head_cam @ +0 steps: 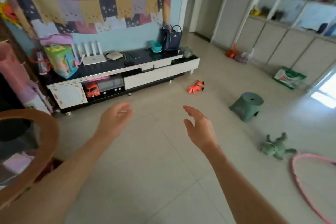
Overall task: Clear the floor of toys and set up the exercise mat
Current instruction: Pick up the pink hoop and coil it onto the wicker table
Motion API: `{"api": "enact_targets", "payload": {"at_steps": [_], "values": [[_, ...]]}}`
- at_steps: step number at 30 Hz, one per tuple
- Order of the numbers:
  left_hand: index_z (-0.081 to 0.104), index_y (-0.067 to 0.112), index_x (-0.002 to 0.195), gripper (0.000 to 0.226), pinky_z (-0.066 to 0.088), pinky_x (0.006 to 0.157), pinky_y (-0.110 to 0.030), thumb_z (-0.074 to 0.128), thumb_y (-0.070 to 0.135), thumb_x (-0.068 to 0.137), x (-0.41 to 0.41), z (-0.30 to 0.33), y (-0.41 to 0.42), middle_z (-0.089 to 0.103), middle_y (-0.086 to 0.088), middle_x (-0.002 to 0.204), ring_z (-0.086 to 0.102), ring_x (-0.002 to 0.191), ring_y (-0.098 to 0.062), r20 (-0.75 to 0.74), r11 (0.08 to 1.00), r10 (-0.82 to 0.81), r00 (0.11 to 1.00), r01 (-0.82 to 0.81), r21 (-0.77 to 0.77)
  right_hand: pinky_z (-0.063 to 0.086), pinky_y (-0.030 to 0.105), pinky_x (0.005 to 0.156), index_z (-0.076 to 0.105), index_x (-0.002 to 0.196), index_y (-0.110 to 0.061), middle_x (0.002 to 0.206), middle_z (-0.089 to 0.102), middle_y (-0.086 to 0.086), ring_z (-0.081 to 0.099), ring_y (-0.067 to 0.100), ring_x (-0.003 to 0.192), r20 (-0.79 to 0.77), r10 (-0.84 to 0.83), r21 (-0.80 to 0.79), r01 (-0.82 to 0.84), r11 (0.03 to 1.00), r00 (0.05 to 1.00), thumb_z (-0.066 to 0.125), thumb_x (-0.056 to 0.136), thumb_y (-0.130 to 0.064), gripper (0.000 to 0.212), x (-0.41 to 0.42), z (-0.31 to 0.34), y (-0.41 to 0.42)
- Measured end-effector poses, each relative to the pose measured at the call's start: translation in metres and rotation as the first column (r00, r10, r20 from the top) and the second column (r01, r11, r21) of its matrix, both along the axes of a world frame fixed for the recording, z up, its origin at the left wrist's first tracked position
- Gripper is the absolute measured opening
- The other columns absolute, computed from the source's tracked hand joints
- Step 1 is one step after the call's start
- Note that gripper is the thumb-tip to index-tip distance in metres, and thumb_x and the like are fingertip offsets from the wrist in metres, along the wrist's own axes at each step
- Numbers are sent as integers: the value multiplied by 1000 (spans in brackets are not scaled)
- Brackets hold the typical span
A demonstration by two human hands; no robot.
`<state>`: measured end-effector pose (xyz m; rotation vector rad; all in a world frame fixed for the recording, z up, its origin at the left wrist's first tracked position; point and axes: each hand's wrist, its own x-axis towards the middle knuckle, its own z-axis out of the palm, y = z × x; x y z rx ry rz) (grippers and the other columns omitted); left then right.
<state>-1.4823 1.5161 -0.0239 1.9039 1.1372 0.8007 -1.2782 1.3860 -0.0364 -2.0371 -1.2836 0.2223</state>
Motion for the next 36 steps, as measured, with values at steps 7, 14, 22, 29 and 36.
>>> {"api": "enact_targets", "payload": {"at_steps": [7,14,22,29,36], "values": [[62,4,113,28,42,78,-20,61,14,87,154,-10,-63,64,-4,107,59,91,-15,43,980,-195,980,196,-28,38,24,97,51,131,-20,131,56,-1,52,16,119,13,-207,-16,208,978,978,53,88,-7,45,125,-8,-96],[63,7,111,26,42,82,-22,62,14,86,294,-16,-129,63,0,100,60,90,-14,45,914,-400,915,402,-61,36,23,95,53,130,-18,128,58,1,53,18,118,14,-434,-7,434,901,901,54,88,-7,43,214,-14,-193],[61,8,115,29,41,85,-22,61,17,87,446,-23,-206,64,-4,108,59,92,-13,-7,717,-696,718,695,-59,36,30,103,51,131,-15,131,56,7,51,22,121,-66,-695,-19,696,718,716,54,89,-5,44,288,-25,-300],[59,7,120,35,37,66,-3,61,21,88,584,-40,-264,64,-5,111,58,90,-11,-24,492,-871,491,869,-58,37,35,106,51,131,-12,131,55,6,50,22,121,-113,-855,-42,857,514,507,54,89,-2,44,367,-41,-368],[57,6,121,36,44,56,-2,60,21,89,711,-40,-297,62,-7,116,59,81,-6,-20,362,-932,363,923,-129,36,34,107,50,131,-14,133,53,3,47,18,124,-142,-910,-87,911,403,389,54,89,-3,44,461,-49,-395]]}}
